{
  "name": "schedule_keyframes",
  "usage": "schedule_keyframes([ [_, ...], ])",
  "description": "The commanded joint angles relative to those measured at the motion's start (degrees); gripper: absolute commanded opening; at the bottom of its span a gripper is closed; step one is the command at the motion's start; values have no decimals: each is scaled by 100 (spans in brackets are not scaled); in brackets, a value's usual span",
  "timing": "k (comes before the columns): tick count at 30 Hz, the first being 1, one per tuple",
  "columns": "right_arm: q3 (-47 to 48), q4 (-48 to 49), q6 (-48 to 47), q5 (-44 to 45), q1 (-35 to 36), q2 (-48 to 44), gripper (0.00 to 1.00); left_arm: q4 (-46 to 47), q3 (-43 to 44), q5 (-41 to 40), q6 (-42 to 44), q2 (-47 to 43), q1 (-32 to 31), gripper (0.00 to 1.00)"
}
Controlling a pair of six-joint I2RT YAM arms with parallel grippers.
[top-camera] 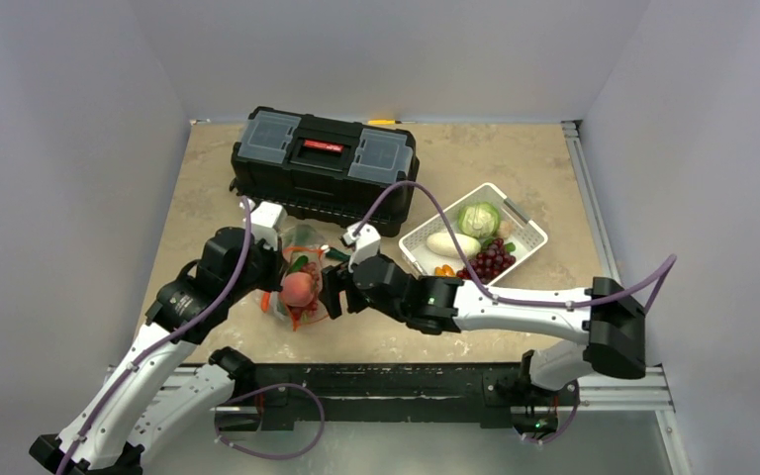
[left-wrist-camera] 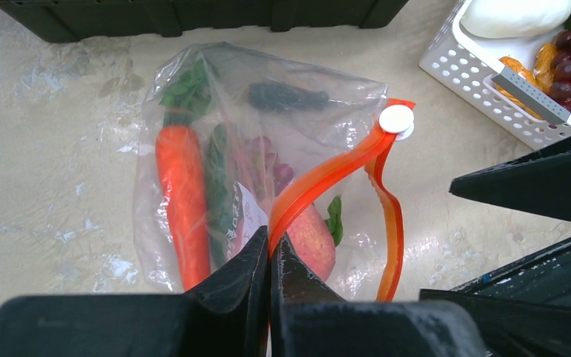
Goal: Place the food in the zip-top bag and seal the zipper
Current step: Place the fake fruit in the zipper food storage bag, then adjust the zipper food storage bag at the center of the board.
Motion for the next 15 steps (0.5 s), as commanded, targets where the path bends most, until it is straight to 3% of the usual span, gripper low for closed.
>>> schedule_keyframes([
  [1, -542, 504, 455, -97, -10, -403, 74, 245, 48, 25, 118, -73, -17, 0],
  [6, -719, 1039, 806, -523, -20, -102, 68, 244, 54, 58, 118, -46, -13, 0],
  [9, -551, 1137, 1022, -817, -19, 278, 58, 250, 38, -8, 110, -58, -13, 0],
  [15, -73, 1025, 629, -1280, 21, 616, 13, 165, 162, 269, -367, -170, -20, 0],
])
